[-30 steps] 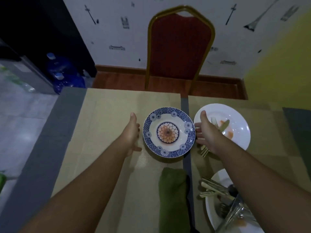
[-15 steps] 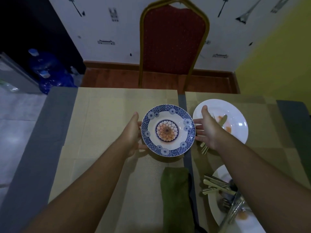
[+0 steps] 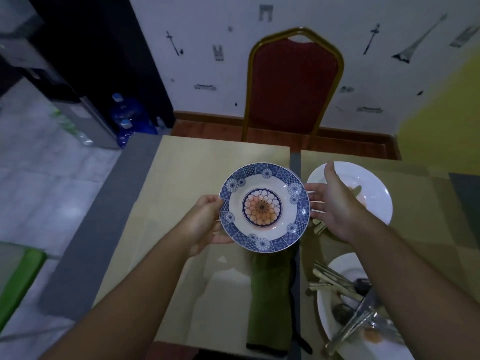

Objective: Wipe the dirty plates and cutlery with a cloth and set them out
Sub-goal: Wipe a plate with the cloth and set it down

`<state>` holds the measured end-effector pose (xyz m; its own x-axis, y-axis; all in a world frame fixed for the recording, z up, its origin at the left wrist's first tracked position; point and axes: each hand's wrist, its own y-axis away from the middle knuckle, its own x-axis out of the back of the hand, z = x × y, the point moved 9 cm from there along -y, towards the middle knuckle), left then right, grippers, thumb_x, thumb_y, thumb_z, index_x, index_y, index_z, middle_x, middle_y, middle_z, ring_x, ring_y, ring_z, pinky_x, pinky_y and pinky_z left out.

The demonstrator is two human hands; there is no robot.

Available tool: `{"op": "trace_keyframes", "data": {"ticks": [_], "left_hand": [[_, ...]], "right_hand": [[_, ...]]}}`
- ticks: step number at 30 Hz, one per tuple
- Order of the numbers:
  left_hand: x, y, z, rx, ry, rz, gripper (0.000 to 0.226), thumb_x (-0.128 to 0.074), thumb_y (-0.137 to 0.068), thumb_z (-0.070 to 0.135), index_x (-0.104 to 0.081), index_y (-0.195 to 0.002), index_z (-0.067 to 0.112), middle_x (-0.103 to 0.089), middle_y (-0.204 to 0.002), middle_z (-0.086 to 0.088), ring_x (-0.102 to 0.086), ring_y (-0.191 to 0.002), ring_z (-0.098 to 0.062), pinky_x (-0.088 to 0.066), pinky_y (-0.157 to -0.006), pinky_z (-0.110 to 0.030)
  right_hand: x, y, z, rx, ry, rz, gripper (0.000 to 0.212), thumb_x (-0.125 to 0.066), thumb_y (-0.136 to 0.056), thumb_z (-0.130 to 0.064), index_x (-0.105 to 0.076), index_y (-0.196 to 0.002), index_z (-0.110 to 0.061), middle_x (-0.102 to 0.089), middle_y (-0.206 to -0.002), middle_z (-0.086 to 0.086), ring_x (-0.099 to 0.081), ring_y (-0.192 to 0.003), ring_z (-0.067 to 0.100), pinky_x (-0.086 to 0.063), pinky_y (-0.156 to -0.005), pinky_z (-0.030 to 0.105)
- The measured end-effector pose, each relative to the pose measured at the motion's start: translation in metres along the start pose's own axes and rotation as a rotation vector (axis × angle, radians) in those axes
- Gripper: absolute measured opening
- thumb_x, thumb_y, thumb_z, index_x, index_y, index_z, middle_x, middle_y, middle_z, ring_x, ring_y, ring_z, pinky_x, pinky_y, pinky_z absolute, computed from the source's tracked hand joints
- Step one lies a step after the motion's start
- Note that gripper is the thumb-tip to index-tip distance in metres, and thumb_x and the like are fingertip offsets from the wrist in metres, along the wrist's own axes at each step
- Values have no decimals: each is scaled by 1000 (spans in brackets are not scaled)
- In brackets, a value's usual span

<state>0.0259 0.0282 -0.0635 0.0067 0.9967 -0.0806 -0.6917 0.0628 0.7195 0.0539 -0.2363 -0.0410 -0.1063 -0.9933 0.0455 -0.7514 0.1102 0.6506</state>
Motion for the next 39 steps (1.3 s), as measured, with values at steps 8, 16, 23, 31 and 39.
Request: {"op": "trace_keyframes", "data": {"ticks": [8,16,23,31,39], "left_hand": [[29,67,-69,-29,41,163,25,-45,-104,16,-67,-117,12,-78,-102,-8,-74,-86,-23,-62,-69,-41],[90,94,-102,-97,62,272,25,-44,-105,15,-68,-112,12,-79,-96,-7,-75,-81,-21,-59,-58,-34],[128,93,-123,-100,113,285,24,-45,-105,13,-68,-112,9,-78,-98,-10,-74,-85,-25,-61,-59,-35],[139,81,-142,-45,141,260,25,-45,-105,15,-68,-113,10,-78,-104,-8,-75,-92,-23,-62,-64,-37],[134,75,-157,-23,167,238,26,-44,-106,17,-67,-117,13,-77,-109,-7,-73,-98,-24,-62,-75,-43]], "right_hand": [[-33,57,43,40,22,-236,68,-35,-94,-66,-52,-133,-12,-61,-125,8,-58,-115,22,-46,-97,38],[-58,113,102,431,711,-67,52,-62,-90,-42,-46,-138,-35,-46,-133,-15,-42,-126,11,-36,-103,35],[-97,102,177,467,1352,-4,97,-40,-76,-82,4,-152,-41,20,-161,1,16,-148,31,-6,-120,48],[-98,69,197,431,1437,109,123,-28,-59,-100,15,-152,-33,18,-160,9,10,-147,41,-9,-118,56],[-92,68,191,594,1244,316,74,-55,-89,-47,-28,-152,-18,-37,-149,14,-34,-130,40,-35,-106,54]]}}
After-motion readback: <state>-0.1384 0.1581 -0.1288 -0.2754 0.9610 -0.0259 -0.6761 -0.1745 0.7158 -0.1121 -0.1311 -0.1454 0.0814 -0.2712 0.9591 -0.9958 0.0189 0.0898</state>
